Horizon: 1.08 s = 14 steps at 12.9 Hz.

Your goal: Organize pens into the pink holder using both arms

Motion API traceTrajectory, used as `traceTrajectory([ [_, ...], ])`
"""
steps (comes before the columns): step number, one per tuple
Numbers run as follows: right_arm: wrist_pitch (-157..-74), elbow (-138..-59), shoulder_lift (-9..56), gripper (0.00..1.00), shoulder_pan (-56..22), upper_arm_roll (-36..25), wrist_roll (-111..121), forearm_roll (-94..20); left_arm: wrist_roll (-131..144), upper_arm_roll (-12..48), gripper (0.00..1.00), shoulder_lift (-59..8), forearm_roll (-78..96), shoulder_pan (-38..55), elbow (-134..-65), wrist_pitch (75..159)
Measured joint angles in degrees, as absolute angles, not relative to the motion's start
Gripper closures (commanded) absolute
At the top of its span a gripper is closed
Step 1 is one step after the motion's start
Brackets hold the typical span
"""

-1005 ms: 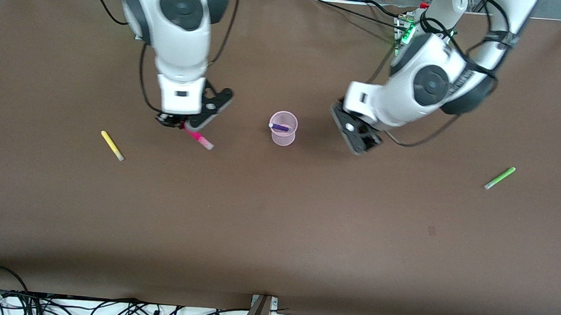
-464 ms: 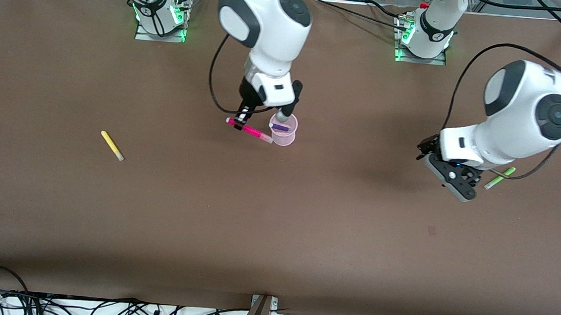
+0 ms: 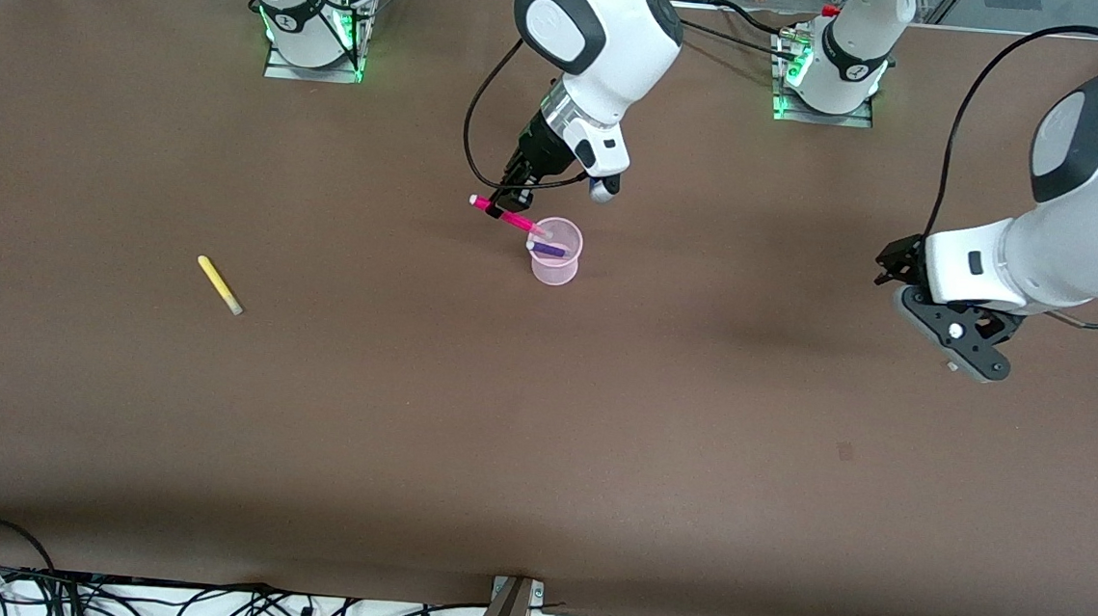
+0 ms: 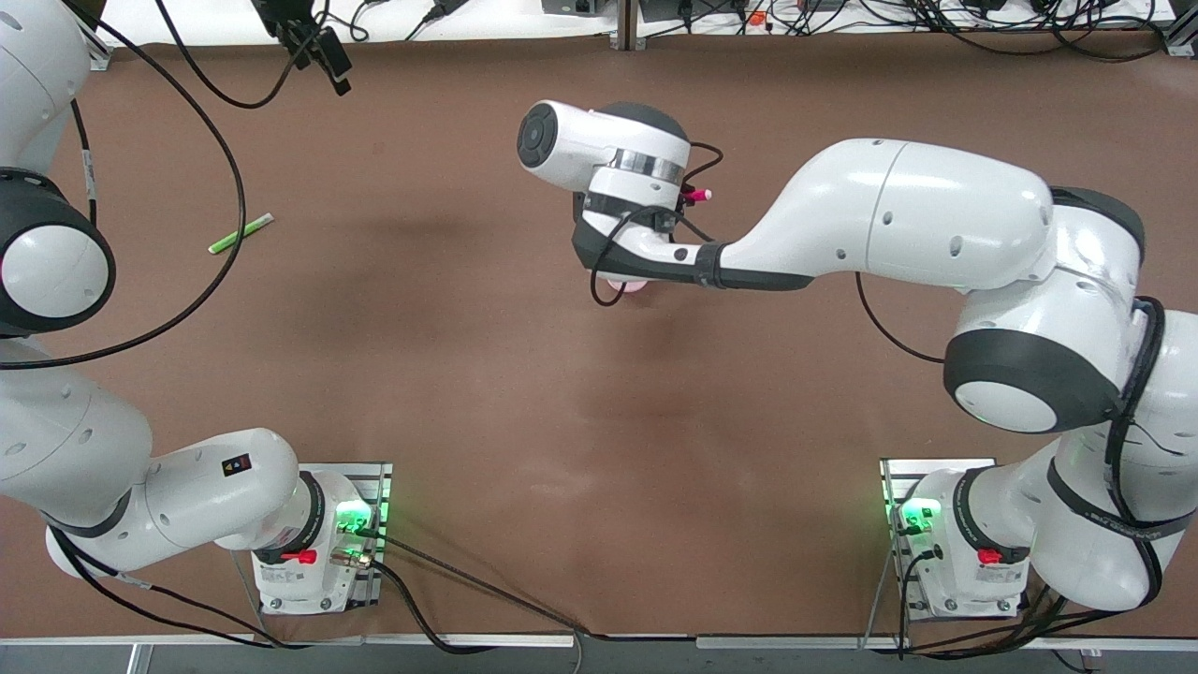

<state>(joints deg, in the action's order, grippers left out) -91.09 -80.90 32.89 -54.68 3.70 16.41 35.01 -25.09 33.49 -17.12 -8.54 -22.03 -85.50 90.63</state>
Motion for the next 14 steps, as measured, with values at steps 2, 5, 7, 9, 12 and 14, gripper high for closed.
traceTrajectory([
  [2,-91.2,-80.8,35.0,1.00,-54.8,3.4,13.3,35.6,-24.7,28.9,0.00,-15.9,-8.6,-20.3,-84.2,89.7],
  [5,-91.3,-79.9,37.8,1.00,-55.1,3.4,10.0,36.8,-19.2,17.3,0.00,-12.1,-8.0,-12.0,-83.8,89.6],
  [7,-91.3,-78.6,39.1,1.00,-55.7,3.4,8.2,37.0,-11.8,9.5,0.00,-9.6,-6.4,-5.0,-84.2,88.9],
  [9,-91.3,-77.1,40.2,1.00,-56.2,3.4,6.7,37.1,-5.3,3.7,0.00,-6.8,-5.5,0.4,-85.9,88.6],
  [12,-91.3,-76.2,41.7,1.00,-57.3,3.4,4.9,37.9,1.7,2.3,0.00,-1.4,-5.3,2.4,-91.9,91.0],
  [14,-91.3,-76.1,42.5,1.00,-58.0,3.4,4.4,38.2,2.3,1.7,0.00,2.1,-4.1,2.4,-96.8,92.6],
])
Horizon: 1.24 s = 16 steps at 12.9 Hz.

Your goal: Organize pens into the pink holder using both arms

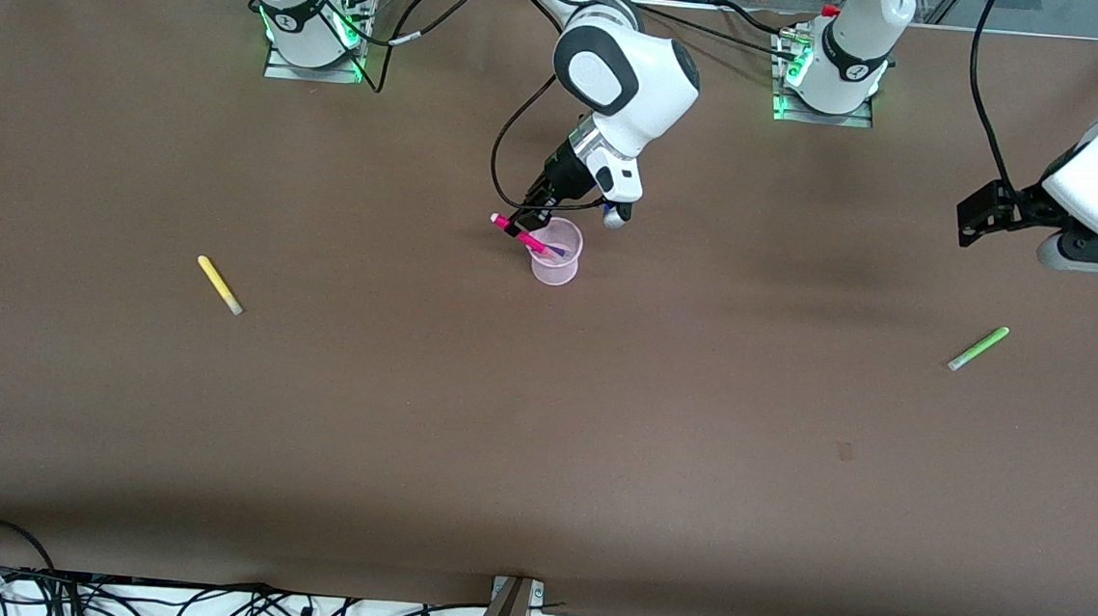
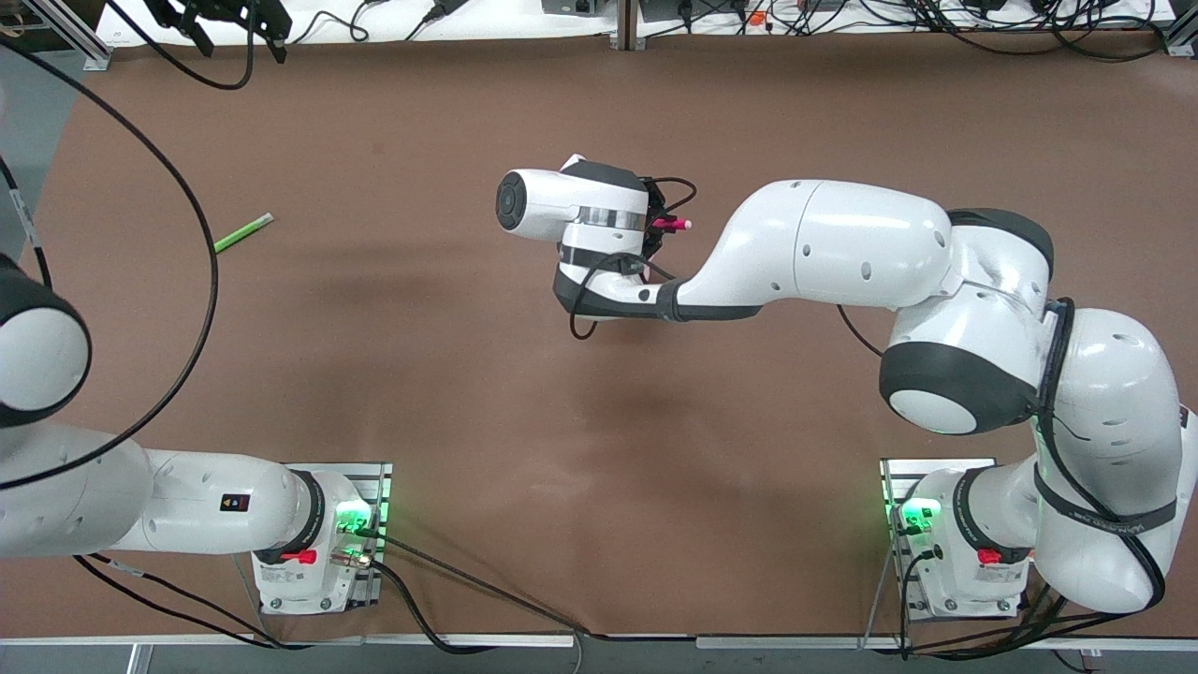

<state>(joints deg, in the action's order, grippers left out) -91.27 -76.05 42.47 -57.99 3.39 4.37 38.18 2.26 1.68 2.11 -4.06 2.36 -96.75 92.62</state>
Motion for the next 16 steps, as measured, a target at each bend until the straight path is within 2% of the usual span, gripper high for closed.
traceTrajectory([
  [7,-91.5,-76.0,43.4,1.00,-58.8,3.3,1.6,38.7,2.3,1.3,0.00,3.3,-1.8,2.3,-99.2,95.4],
  [8,-91.5,-75.9,43.6,0.84,-59.0,3.3,1.2,38.8,2.3,1.3,0.00,3.4,-1.8,2.3,-99.2,95.5],
  [9,-91.5,-75.9,43.7,0.63,-59.1,3.3,1.1,38.9,2.3,1.4,0.00,3.3,-1.8,2.3,-99.2,95.5],
  [10,-91.5,-75.8,43.8,0.58,-59.1,3.3,1.0,38.9,2.3,1.5,0.00,3.2,-1.7,2.4,-99.2,95.5],
  [11,-91.5,-75.8,43.8,0.32,-59.2,3.3,1.0,38.9,2.3,1.5,0.00,3.1,-1.7,2.6,-99.2,95.5],
  [12,-91.4,-75.6,43.9,0.11,-59.2,3.2,0.9,39.0,2.3,1.6,0.00,2.8,-1.7,2.8,-99.2,95.7],
  [13,-91.4,-75.1,43.9,0.03,-59.2,3.0,0.9,39.1,2.3,1.6,0.00,2.4,-1.7,3.0,-99.2,95.9],
  [16,-88.7,-71.3,43.6,0.01,-59.1,1.8,3.4,39.2,2.3,1.8,0.00,0.7,-1.7,3.3,-99.1,97.0],
])
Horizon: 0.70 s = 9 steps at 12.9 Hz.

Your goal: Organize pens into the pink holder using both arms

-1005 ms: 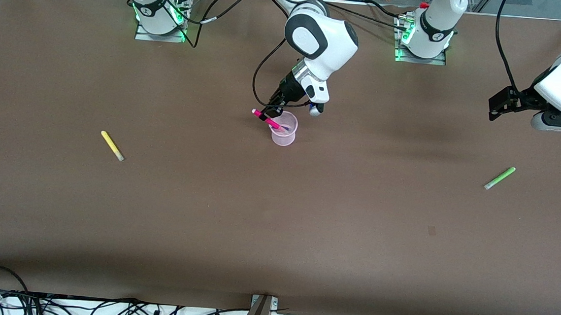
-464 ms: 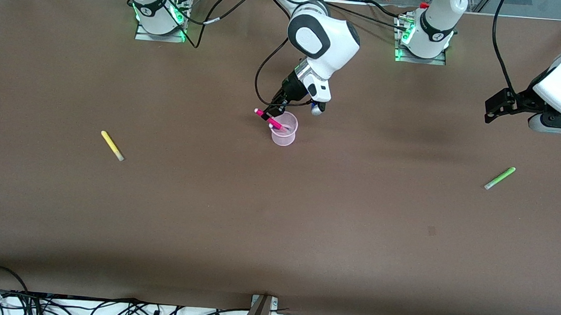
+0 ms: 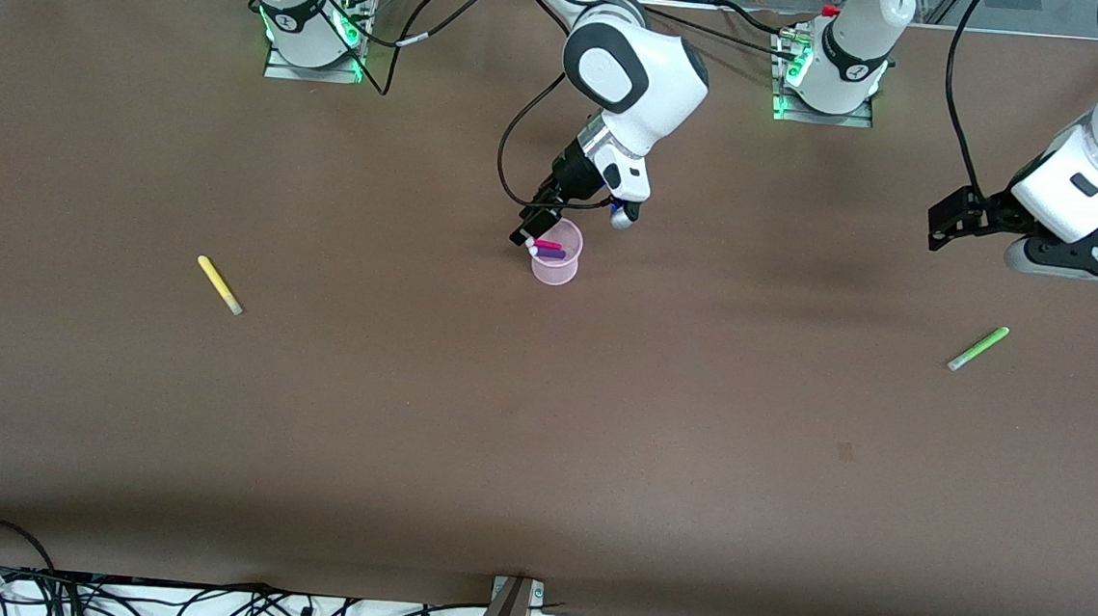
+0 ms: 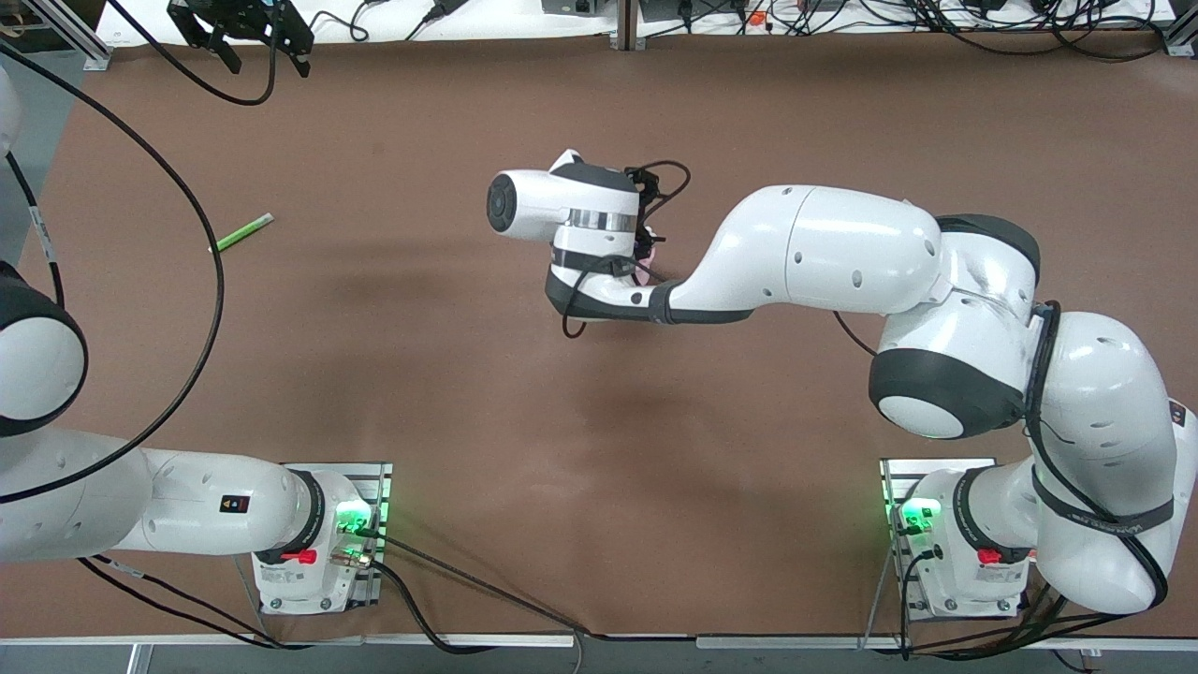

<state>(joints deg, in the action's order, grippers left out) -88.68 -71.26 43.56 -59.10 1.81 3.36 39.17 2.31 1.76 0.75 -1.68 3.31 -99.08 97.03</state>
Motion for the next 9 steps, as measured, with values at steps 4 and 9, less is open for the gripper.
traceTrajectory([
  [4,-81.8,-65.8,38.7,0.01,-55.3,0.3,9.1,35.0,2.3,2.0,0.00,0.2,-1.7,3.4,-97.2,97.7],
  [9,-78.9,-65.3,23.9,0.01,-40.3,-9.7,13.1,16.1,2.3,2.0,0.00,0.2,-1.7,3.4,-97.1,97.7],
])
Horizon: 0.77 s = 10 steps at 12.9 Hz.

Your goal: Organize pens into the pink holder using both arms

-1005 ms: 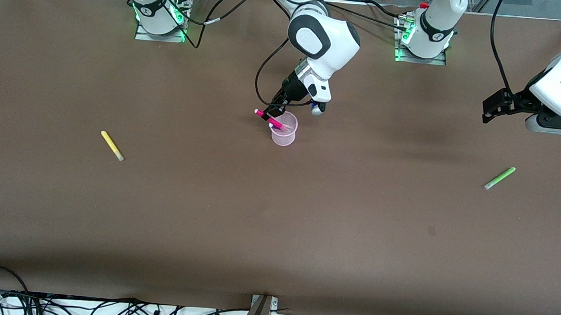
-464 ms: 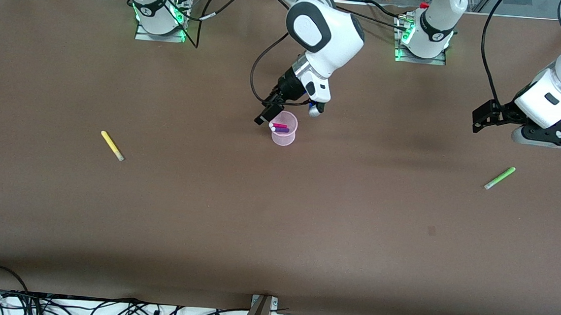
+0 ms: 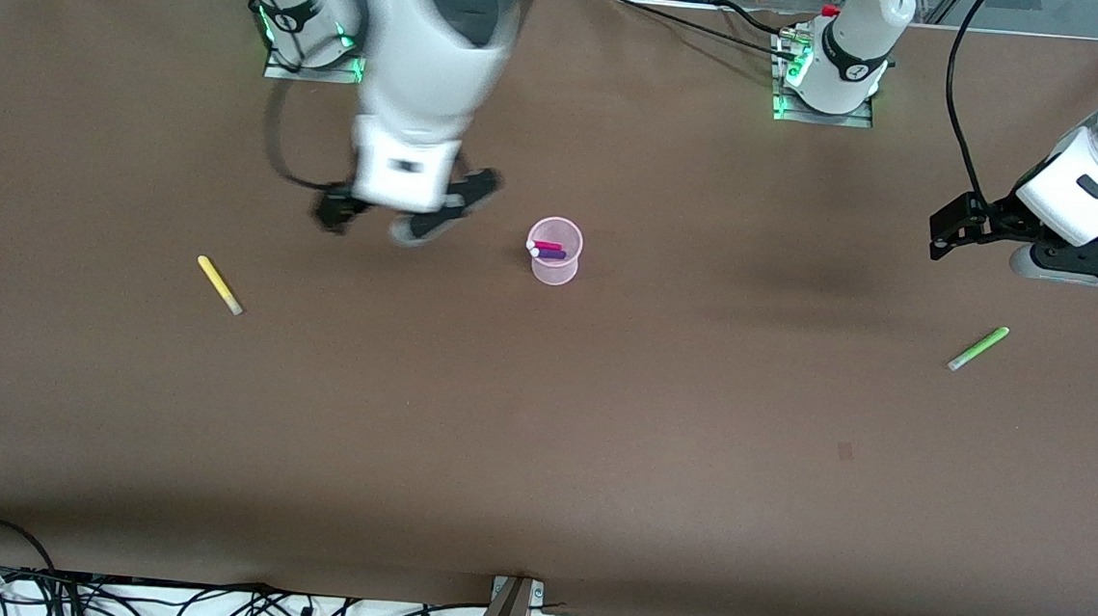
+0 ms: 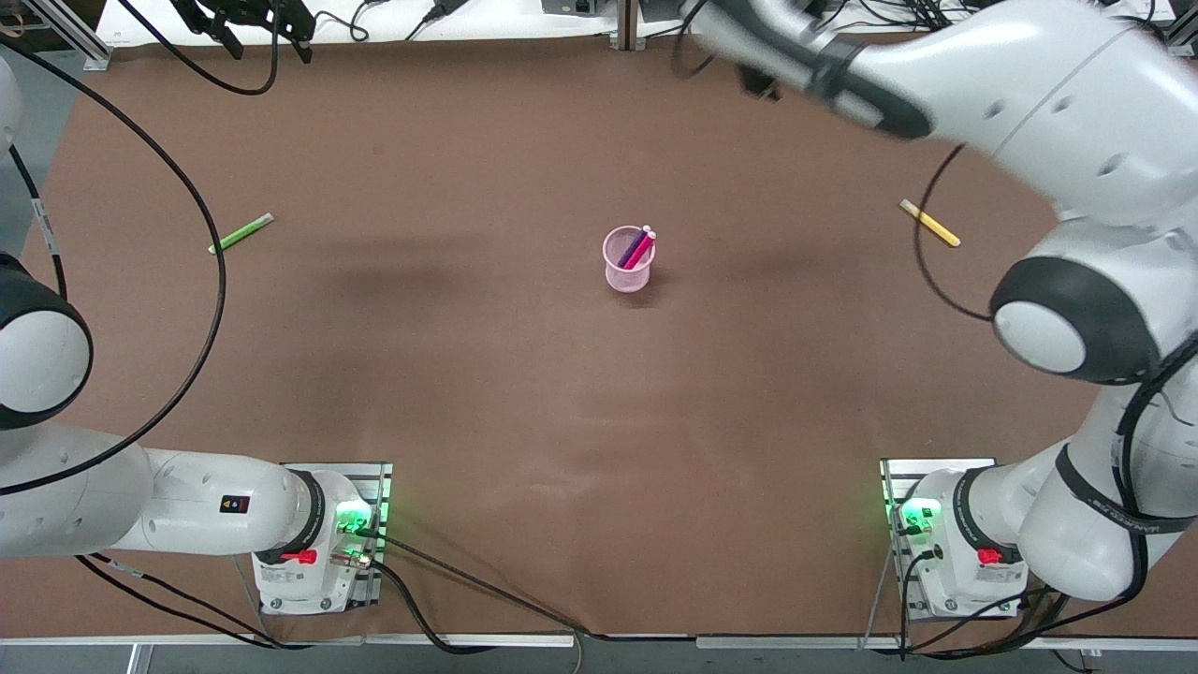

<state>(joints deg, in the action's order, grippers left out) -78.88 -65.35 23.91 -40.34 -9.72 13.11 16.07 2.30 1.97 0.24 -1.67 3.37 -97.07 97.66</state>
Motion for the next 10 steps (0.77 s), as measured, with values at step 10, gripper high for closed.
traceTrajectory([
  [10,-83.5,-75.5,18.3,0.02,-35.9,-43.4,29.6,-10.2,2.3,4.1,0.00,0.2,-1.7,3.4,-97.0,97.6],
])
